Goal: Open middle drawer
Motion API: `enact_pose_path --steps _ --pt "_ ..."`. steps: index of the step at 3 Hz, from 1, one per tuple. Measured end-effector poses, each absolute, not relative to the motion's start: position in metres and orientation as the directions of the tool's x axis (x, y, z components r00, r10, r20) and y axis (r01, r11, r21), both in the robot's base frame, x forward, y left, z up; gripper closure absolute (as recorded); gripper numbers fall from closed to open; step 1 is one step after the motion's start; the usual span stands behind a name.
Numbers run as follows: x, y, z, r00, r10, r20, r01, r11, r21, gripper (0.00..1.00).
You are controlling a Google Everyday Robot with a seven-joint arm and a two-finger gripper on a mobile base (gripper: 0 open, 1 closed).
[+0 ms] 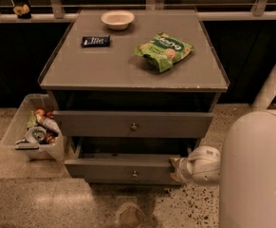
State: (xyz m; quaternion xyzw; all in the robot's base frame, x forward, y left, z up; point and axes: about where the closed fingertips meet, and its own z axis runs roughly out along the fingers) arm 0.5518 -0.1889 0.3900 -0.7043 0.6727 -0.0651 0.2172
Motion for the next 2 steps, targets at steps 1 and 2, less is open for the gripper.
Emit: enact_pose_path --steps 1,2 --pt "0.5518 -0.1888 0.39 0.087 -0.976 -0.2 -0.919 -0.001 -0.394 1.0" --pt "0.5487 -0.1898 0.3892 0.099 -0.976 -0.195 -0.918 -0.013 -0.397 1.0"
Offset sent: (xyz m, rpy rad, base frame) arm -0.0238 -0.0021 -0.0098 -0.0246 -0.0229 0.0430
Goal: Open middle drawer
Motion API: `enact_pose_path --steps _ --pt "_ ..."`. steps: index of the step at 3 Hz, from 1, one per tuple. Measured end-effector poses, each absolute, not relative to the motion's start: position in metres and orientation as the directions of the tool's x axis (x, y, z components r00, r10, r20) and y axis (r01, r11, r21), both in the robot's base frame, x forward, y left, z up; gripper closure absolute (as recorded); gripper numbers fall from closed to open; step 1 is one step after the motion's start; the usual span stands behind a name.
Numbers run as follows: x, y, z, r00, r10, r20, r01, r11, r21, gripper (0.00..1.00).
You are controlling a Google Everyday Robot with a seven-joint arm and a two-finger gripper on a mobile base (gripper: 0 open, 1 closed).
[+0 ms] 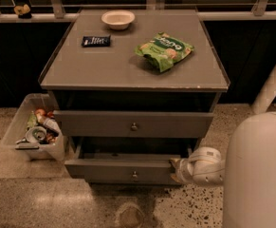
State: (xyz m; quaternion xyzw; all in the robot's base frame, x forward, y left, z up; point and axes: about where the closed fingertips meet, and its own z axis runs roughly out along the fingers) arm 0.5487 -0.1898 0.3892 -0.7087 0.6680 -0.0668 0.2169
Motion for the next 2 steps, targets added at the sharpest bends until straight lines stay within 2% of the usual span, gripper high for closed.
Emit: enact_pose_path --steps 2 --pt "0.53 -0.193 0.384 0.143 -0.976 -0.167 -0.92 -0.069 -0.387 1.0"
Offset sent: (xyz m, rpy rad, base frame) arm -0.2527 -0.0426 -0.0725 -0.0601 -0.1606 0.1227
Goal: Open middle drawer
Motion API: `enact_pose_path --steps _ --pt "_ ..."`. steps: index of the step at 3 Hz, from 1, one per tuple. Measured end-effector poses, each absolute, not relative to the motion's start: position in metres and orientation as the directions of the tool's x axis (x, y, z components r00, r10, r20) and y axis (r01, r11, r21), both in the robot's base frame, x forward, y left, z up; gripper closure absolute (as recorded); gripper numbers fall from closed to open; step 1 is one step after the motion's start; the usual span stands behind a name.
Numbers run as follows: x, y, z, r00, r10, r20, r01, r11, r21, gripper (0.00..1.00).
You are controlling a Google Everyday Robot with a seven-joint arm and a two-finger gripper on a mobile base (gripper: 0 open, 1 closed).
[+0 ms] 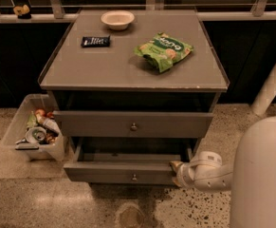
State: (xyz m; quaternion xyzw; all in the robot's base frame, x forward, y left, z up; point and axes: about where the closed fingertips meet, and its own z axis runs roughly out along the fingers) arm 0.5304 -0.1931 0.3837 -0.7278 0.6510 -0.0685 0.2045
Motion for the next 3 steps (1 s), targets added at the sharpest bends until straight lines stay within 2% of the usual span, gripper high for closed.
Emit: enact_pose_path --steps 3 --pt "0.517 -0.188 0.383 0.199 -0.967 -0.157 -0.912 -0.124 -0.391 1.0"
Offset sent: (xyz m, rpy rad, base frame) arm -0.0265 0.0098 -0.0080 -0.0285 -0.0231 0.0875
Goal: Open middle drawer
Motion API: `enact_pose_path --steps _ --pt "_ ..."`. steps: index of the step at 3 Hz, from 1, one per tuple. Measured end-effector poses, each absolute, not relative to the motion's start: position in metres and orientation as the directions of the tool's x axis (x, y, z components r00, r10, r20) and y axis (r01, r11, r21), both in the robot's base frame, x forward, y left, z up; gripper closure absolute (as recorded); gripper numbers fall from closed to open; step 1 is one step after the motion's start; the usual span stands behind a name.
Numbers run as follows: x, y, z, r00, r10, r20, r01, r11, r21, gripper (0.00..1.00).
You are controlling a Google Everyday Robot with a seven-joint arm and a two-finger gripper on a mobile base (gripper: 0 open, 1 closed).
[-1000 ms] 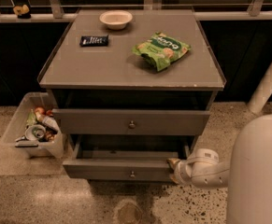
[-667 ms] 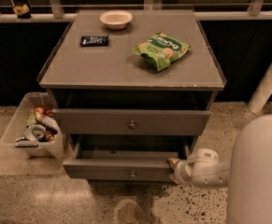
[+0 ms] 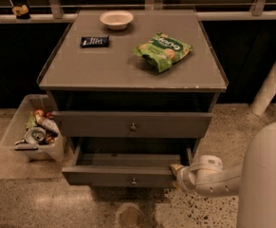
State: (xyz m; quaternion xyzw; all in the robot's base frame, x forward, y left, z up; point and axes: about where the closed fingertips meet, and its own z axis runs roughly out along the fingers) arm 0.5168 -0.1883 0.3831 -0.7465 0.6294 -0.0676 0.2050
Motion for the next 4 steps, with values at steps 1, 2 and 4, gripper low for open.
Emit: enact_pose_path --steps 1,2,4 --pt "0.503 -0.191 0.383 0.214 -0.966 -0.147 -0.917 -0.147 -0.371 1.0" --pt "0.501 -0.191 0.383 0.216 -0.965 -0.149 -0.917 -0.149 -0.37 1.0" --pt "0.478 -0.198 0.382 0.255 -0.959 -0.12 -0.917 -0.201 -0.345 1.0"
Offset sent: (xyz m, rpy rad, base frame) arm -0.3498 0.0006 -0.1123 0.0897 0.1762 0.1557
